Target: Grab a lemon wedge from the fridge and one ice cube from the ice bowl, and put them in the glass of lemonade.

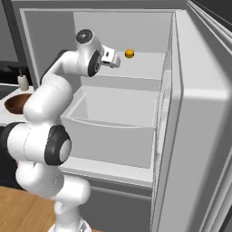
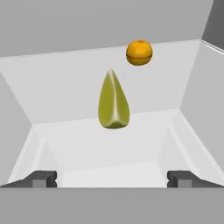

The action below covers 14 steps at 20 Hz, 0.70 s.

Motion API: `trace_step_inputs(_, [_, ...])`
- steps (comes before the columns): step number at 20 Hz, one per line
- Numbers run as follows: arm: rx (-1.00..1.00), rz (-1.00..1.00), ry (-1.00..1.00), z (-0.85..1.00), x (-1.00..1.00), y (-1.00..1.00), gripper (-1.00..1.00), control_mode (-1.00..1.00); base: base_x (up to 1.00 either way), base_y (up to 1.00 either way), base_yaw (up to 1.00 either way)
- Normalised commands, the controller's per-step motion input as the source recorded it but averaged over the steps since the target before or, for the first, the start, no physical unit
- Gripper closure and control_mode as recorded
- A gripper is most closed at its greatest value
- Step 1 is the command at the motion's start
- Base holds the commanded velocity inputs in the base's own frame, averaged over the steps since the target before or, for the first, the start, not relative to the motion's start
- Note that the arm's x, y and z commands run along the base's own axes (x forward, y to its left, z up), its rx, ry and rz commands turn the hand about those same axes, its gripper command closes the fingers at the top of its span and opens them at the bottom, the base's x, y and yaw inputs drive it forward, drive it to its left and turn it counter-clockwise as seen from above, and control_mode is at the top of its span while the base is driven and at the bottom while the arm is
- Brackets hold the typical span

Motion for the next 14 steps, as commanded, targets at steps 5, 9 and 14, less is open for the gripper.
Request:
trace_step_inputs(5, [0.0,0.0,0.05,0.0,0.43,0.0,-1.0,-1.0,0.0,0.0,0.0])
trace_step_inputs(9, [0.0,0.0,0.05,-0.06,0.41,-0.02,-1.0,-1.0,0.0,0.0,0.0])
trace_step_inputs(14, [0.0,0.0,0.04,-0.12,0.44,-0.07,-1.0,-1.0,0.0,0.0,0.0])
